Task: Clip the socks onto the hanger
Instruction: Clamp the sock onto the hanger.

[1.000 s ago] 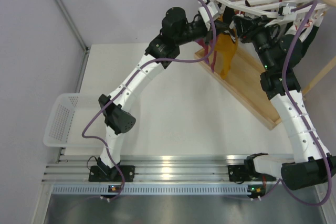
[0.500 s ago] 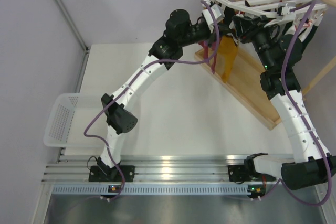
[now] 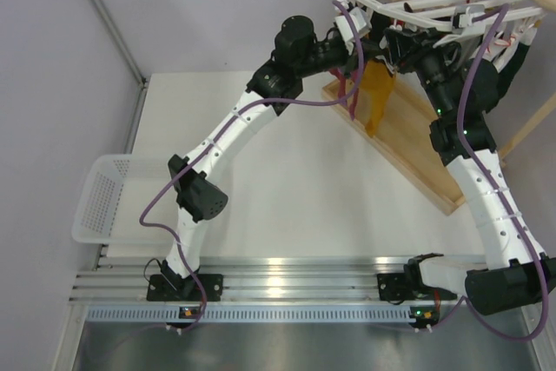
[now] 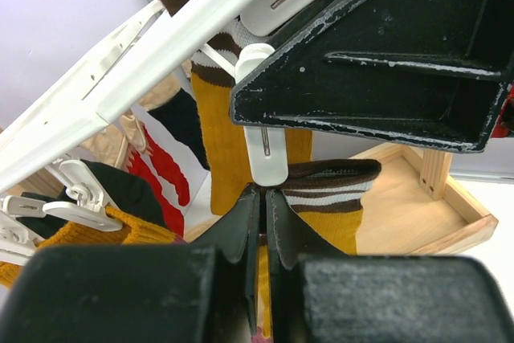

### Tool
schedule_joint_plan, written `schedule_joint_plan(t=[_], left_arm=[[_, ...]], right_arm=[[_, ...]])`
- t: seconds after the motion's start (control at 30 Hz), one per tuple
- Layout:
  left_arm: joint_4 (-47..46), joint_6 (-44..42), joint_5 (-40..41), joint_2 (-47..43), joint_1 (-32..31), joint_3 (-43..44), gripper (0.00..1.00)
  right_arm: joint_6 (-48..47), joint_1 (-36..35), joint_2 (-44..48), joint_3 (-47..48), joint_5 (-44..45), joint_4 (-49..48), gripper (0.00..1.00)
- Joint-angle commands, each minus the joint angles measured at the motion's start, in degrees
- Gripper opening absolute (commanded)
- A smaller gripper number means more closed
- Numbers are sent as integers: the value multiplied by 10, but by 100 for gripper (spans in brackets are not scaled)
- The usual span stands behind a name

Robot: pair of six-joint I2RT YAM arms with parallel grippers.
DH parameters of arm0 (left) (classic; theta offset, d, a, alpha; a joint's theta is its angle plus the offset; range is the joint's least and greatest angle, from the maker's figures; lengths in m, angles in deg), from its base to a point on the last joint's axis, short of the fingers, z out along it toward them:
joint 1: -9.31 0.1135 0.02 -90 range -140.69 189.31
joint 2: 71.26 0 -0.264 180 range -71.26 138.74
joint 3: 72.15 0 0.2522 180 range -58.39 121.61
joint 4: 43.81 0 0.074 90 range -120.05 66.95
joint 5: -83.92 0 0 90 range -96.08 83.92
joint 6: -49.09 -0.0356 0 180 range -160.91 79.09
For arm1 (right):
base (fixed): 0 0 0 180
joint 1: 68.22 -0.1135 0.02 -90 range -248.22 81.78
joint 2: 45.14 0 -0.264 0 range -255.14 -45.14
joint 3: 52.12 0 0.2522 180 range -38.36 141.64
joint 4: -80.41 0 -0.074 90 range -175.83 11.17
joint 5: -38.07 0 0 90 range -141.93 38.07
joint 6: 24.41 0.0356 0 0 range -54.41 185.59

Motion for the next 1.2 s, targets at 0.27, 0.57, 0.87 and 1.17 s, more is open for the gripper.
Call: schedule_joint_plan(t=[0.27, 0.57, 0.87, 1.17], left_arm=[[-54, 11, -9, -26, -2, 23, 0], [-64, 19, -11, -33, 1, 25, 0], [-59, 17, -28, -50, 9, 10, 0], [-65, 5, -19, -53, 12, 7, 0]], right_arm=[[-43, -7, 19, -17, -56, 48, 0], [-56, -6, 25, -21, -50, 48, 0], [-48, -2, 24, -25, -46, 34, 0], [-46, 1, 27, -23, -54, 33, 0]])
